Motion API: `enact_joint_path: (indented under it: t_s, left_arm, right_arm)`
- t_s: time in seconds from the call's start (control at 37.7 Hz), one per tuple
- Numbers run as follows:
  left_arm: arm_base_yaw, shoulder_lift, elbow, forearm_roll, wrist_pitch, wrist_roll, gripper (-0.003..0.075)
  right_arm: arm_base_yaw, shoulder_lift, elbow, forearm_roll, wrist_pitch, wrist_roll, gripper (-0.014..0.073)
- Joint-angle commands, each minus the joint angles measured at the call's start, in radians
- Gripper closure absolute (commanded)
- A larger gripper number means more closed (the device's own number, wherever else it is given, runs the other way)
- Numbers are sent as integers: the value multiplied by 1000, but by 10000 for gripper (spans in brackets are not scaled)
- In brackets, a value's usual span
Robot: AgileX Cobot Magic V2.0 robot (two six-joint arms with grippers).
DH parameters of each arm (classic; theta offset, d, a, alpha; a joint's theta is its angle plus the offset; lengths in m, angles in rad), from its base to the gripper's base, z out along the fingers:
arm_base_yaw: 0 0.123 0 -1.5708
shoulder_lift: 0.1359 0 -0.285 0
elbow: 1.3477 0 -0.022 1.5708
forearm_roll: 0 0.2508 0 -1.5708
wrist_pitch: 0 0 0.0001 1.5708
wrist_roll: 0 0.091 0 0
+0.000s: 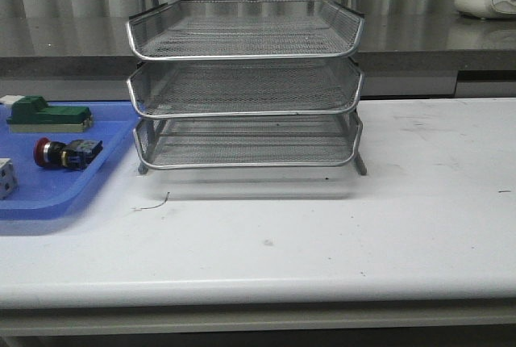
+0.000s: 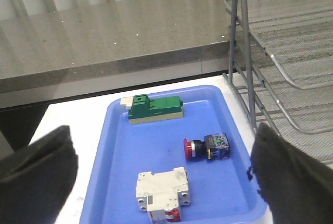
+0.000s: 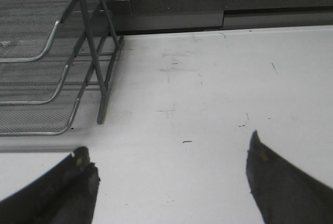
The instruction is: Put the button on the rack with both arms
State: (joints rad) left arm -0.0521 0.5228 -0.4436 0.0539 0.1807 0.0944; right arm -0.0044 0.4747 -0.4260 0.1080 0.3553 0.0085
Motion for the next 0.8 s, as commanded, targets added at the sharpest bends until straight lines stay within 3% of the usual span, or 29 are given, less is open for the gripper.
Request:
enact_joint_path:
  t_s: [0.0,0.48,0.77]
  left_arm:
    - [1,9,-38,-11,-73,-9,122]
    - [1,9,-38,-11,-73,-9,143]
    - [1,9,-38,-11,-73,-9,143]
  right_arm:
    - [-8,61,-46,77,-83,-8,-6]
    - [-4,636,-232,441,-157,-8,-6]
    - [104,897,-389,524,-137,-8,-6]
